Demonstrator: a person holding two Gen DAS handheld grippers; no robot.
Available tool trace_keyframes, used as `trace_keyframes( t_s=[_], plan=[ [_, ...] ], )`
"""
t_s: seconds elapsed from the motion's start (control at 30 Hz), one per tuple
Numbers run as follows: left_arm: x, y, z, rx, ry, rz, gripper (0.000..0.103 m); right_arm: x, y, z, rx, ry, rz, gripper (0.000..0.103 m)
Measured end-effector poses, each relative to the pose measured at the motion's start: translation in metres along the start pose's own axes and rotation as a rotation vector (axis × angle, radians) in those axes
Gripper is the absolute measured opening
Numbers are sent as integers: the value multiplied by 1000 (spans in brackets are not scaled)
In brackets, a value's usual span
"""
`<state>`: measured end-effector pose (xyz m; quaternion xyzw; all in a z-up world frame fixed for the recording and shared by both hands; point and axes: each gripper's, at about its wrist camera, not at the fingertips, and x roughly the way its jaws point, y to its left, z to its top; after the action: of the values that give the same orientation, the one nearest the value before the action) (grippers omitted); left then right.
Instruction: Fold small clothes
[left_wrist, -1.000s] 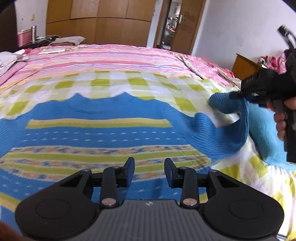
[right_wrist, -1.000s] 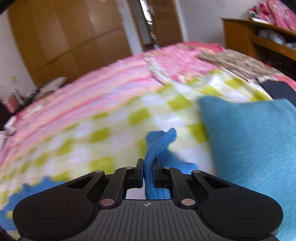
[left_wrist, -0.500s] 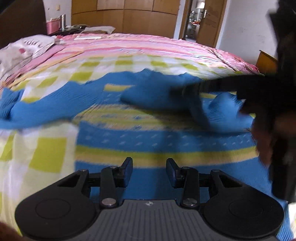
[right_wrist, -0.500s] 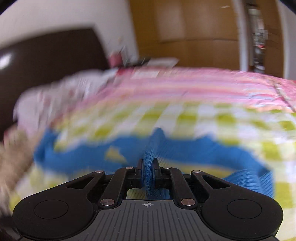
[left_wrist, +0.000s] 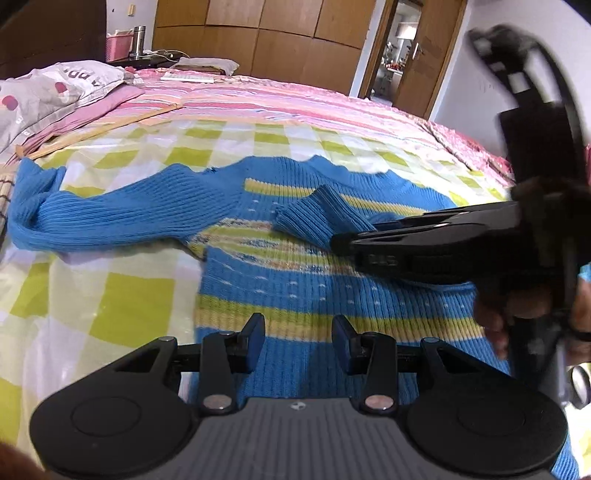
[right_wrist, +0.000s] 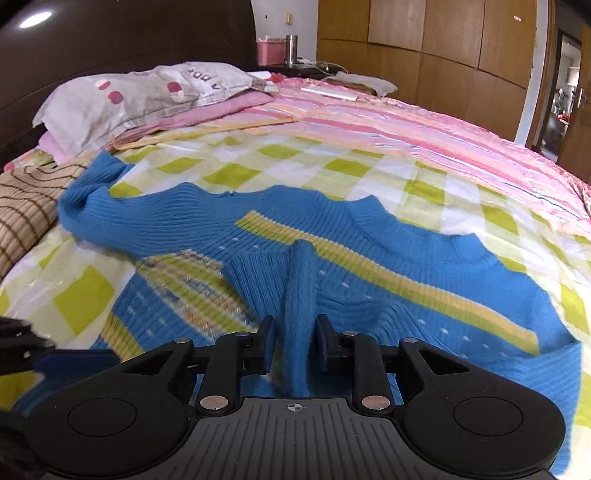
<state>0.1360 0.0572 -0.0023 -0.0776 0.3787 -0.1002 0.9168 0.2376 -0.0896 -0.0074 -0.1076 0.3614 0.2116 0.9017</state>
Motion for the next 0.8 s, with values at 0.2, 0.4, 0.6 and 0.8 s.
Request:
trace_keyframes(
  t_s=[0.2, 0.4, 0.6, 0.8],
  plan=[
    [-2, 4, 3, -10, -18, -11, 45, -13, -18, 14, 166, -16, -53, 6],
    [-9, 10, 8, -39, -49, -21, 46, -60, -34, 45, 280, -260, -200, 6],
    [-13, 21, 12, -63, -75, 4, 46, -17, 12, 46, 128, -182, -93, 14],
    [-11, 26, 11, -72, -70, 15, 46, 16, 33, 17, 66, -9, 42, 15]
  ],
)
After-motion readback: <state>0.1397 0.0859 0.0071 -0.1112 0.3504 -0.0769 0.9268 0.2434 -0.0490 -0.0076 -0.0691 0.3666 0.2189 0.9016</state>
